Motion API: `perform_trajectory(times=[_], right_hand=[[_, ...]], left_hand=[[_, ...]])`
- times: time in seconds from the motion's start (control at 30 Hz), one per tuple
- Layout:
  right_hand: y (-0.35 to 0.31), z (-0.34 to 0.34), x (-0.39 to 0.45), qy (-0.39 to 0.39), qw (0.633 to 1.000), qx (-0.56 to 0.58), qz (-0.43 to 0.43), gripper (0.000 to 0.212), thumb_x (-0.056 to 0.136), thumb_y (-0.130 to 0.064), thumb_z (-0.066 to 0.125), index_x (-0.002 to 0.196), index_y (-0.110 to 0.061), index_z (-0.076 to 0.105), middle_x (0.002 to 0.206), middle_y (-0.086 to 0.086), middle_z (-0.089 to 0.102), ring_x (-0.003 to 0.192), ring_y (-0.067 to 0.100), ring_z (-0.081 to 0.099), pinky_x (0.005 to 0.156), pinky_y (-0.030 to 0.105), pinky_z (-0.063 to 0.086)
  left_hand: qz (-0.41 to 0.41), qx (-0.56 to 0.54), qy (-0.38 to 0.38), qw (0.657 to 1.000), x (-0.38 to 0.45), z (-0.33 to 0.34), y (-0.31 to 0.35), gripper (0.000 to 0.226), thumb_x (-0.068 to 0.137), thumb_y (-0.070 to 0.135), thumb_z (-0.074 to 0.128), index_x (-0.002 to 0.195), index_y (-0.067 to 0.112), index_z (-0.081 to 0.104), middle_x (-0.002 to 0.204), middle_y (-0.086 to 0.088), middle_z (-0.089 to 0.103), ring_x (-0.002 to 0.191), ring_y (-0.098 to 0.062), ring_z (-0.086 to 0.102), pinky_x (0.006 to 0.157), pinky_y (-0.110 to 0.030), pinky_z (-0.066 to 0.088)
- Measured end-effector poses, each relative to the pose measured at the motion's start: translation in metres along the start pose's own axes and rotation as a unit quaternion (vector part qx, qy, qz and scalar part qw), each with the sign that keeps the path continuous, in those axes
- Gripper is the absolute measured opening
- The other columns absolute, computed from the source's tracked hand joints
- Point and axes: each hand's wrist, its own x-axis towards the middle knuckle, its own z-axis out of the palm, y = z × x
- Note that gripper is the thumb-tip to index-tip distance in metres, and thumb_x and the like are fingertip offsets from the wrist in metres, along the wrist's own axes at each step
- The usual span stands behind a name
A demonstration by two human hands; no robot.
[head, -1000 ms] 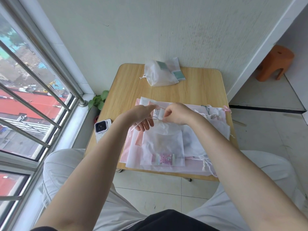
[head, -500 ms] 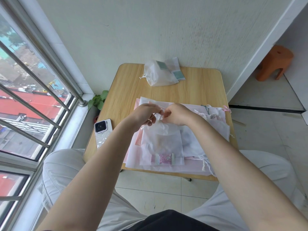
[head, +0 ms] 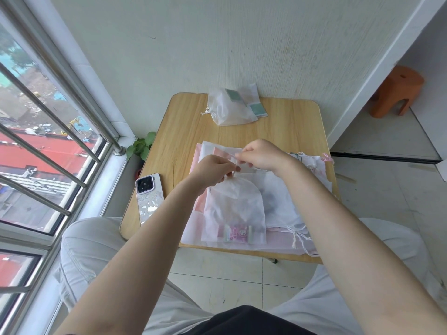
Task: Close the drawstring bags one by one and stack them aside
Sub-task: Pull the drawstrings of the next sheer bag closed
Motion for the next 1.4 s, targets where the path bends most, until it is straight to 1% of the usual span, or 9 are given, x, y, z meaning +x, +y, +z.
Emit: perform_trajectory(times=[0.1, 0.2, 0.4, 0.6, 0.83, 0.93, 1.03, 1.23, 1.4], right_hand=[[-0.003, 0.002, 0.000, 0.032, 0.991, 0.132, -0.017, 0.023, 0.091, -0.029, 0.065, 0.096, -0.008, 0.072, 0.079, -0.001, 0.062, 0.065, 0.008, 0.052, 0.060, 0.019, 0.042], [-0.004, 0.006, 0.001, 0.053, 0.962, 0.262, -0.054, 0.022, 0.095, -0.025, 0.060, 0.115, -0.031, 0.066, 0.106, -0.009, 0.064, 0.084, 0.006, 0.060, 0.071, 0.019, 0.047], [0.015, 0.024, -0.001, 0.023, 0.986, 0.156, -0.049, 0.016, 0.087, -0.003, 0.066, 0.100, -0.008, 0.073, 0.087, 0.002, 0.072, 0.079, 0.010, 0.068, 0.079, 0.023, 0.055], [0.018, 0.030, 0.004, 0.050, 0.992, 0.105, -0.055, 0.011, 0.078, -0.007, 0.079, 0.080, -0.011, 0.069, 0.075, 0.005, 0.071, 0.069, 0.015, 0.067, 0.077, 0.034, 0.058], [0.020, 0.018, 0.000, -0.025, 0.998, 0.048, -0.044, 0.009, 0.086, -0.005, 0.067, 0.083, -0.012, 0.064, 0.078, 0.005, 0.067, 0.073, 0.016, 0.062, 0.084, 0.039, 0.055], [0.017, 0.019, -0.004, -0.028, 0.994, 0.092, -0.046, 0.016, 0.083, -0.012, 0.072, 0.094, -0.010, 0.061, 0.090, 0.004, 0.074, 0.083, 0.016, 0.067, 0.086, 0.035, 0.053], [0.014, 0.025, -0.006, -0.008, 0.993, 0.107, -0.056, 0.022, 0.081, -0.011, 0.075, 0.094, -0.012, 0.057, 0.092, 0.007, 0.074, 0.084, 0.016, 0.068, 0.082, 0.033, 0.053], [0.008, 0.027, -0.005, 0.043, 0.996, 0.043, -0.067, 0.025, 0.077, -0.001, 0.074, 0.078, -0.015, 0.053, 0.061, -0.001, 0.066, 0.054, 0.009, 0.062, 0.064, 0.028, 0.053], [0.008, 0.030, -0.005, 0.060, 0.995, -0.014, -0.079, 0.017, 0.080, -0.011, 0.074, 0.081, -0.015, 0.058, 0.069, 0.005, 0.070, 0.065, 0.016, 0.065, 0.062, 0.029, 0.049]], left_hand=[[0.016, 0.046, 0.000, 0.999, 0.000, 0.002, 0.000, 0.024, 0.087, 0.027, 0.069, 0.073, 0.008, 0.070, 0.049, 0.011, 0.049, 0.043, -0.006, 0.035, 0.043, -0.014, 0.028], [0.016, 0.001, -0.001, 1.000, 0.002, 0.001, -0.003, 0.020, 0.092, 0.024, 0.062, 0.085, 0.013, 0.077, 0.066, 0.005, 0.057, 0.050, -0.010, 0.037, 0.043, -0.015, 0.028], [-0.041, -0.092, -0.029, 0.994, 0.004, -0.008, -0.006, 0.026, 0.094, 0.023, 0.054, 0.083, 0.010, 0.073, 0.067, 0.001, 0.061, 0.051, -0.012, 0.041, 0.045, -0.021, 0.025], [-0.061, -0.134, -0.037, 0.988, 0.007, -0.011, -0.013, 0.023, 0.095, 0.017, 0.054, 0.082, 0.005, 0.068, 0.067, -0.002, 0.065, 0.052, -0.013, 0.045, 0.044, -0.022, 0.024], [-0.034, -0.110, 0.018, 0.993, 0.006, -0.008, -0.017, 0.014, 0.093, 0.012, 0.062, 0.096, 0.000, 0.068, 0.073, -0.002, 0.065, 0.053, -0.012, 0.041, 0.042, -0.016, 0.027], [-0.008, -0.091, 0.031, 0.995, 0.004, -0.004, -0.013, 0.005, 0.090, 0.013, 0.066, 0.094, 0.011, 0.064, 0.072, 0.001, 0.064, 0.056, -0.010, 0.047, 0.047, -0.017, 0.033], [0.006, -0.102, 0.047, 0.994, 0.004, -0.002, -0.009, 0.016, 0.088, 0.015, 0.072, 0.097, 0.014, 0.059, 0.073, 0.002, 0.064, 0.058, -0.006, 0.055, 0.048, -0.012, 0.039], [-0.006, -0.111, 0.078, 0.991, -0.002, -0.002, -0.006, 0.017, 0.084, 0.018, 0.076, 0.089, 0.005, 0.066, 0.071, -0.001, 0.069, 0.060, -0.008, 0.061, 0.046, -0.011, 0.038], [-0.049, -0.069, 0.049, 0.995, -0.002, -0.006, 0.001, 0.016, 0.079, 0.017, 0.072, 0.087, 0.004, 0.077, 0.070, -0.001, 0.072, 0.063, -0.007, 0.064, 0.059, -0.021, 0.040]])
